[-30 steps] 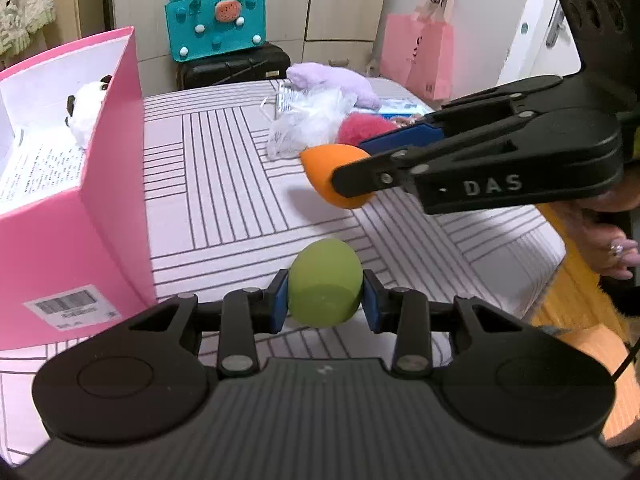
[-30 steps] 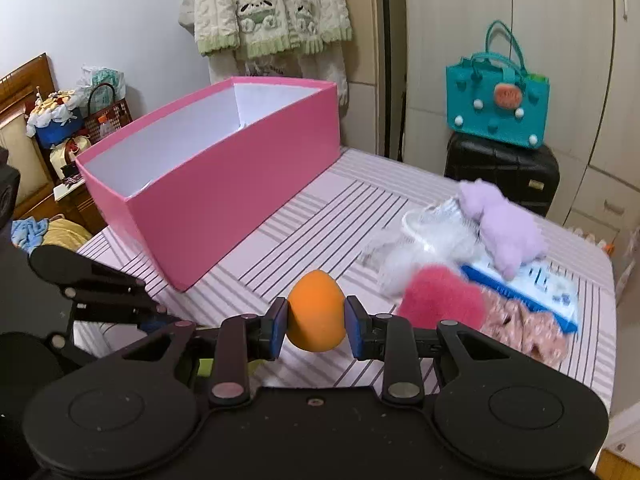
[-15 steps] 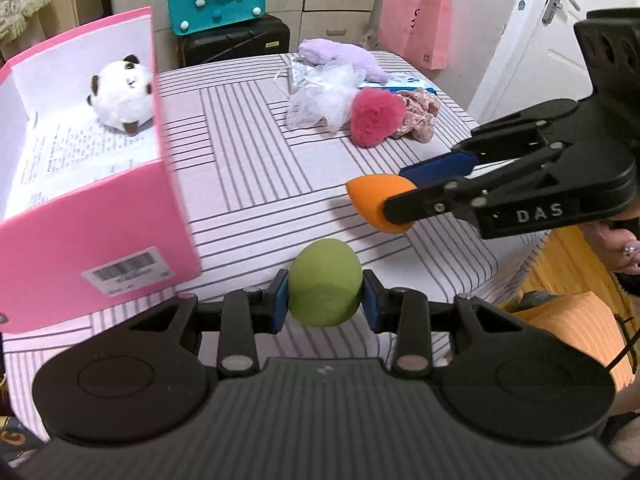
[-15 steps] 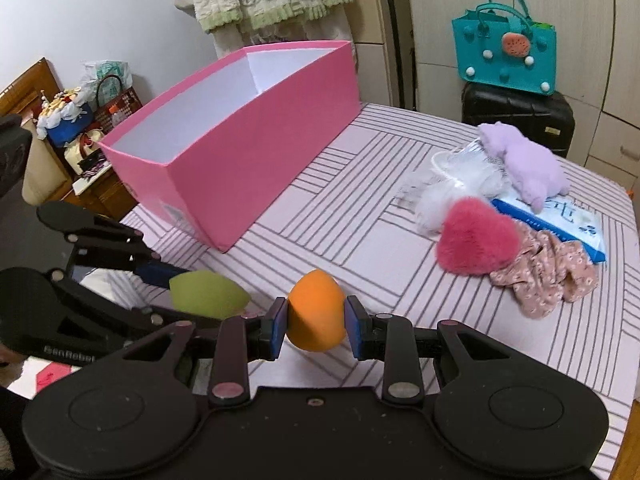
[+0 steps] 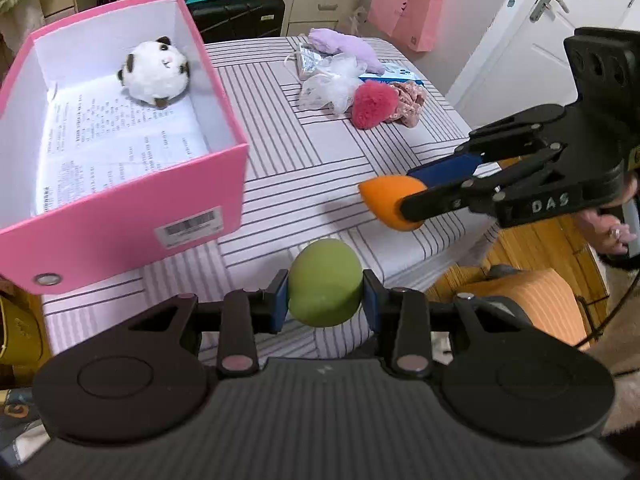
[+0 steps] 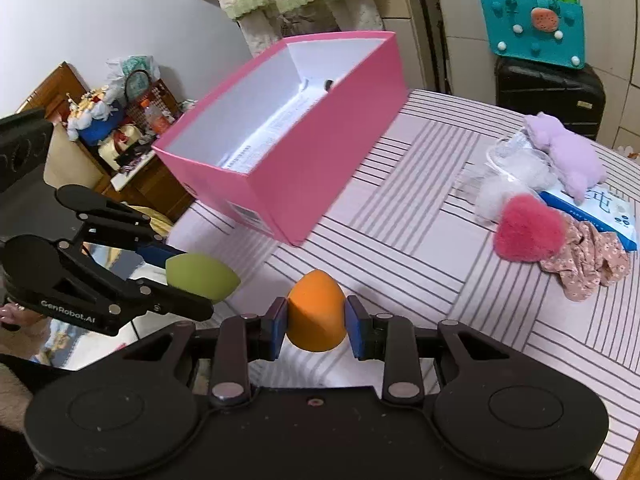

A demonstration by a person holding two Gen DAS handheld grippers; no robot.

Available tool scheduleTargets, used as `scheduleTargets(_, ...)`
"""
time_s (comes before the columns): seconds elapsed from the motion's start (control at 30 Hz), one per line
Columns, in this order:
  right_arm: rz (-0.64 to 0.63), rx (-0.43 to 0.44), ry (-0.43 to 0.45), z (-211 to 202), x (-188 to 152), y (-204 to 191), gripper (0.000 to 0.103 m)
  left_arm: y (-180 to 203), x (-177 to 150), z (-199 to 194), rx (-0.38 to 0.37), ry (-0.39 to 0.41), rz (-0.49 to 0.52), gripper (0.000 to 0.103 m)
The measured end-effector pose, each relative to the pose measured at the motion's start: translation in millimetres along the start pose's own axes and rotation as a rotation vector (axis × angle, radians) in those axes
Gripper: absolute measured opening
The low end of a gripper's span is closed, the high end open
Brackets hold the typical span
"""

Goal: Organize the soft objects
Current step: 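Carry the green sponge in the left tool and orange sponge in the right tool over the box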

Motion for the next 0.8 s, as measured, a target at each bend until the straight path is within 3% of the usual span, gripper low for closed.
scheduleTargets(0.13, -0.007, 0.007, -0.036, 1, 6, -16, 0.036, -10, -4, -12, 0.040, -0.025, 0.019, 0.036)
scheduleTargets(0.4, -0.060, 0.046, -0.089, 2, 24, -57, 0.036, -37, -9, -38, 0.049, -0.035, -0.003, 0.036)
scheduleTargets(0.6, -0.156, 0.059, -0.028, -5, 46, -85, 0.036, -61, 2, -70, 0.112, 0.046, -0.005, 0.036)
scheduleTargets(0.8, -0.268, -0.007, 0.080, 1, 84, -96, 0.036, -91, 24, -87, 0.134, 0.152, -0.038, 0.036)
Point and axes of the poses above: each gripper's, at about its wrist camera, not at the fingertips, and z roughly the way its jaws point, y to its right, x to its top, the point moved 5 cm from there along z, roughly the way its jaws point, and after that the axes turned 7 degrees about z, right-handed, at the moved point
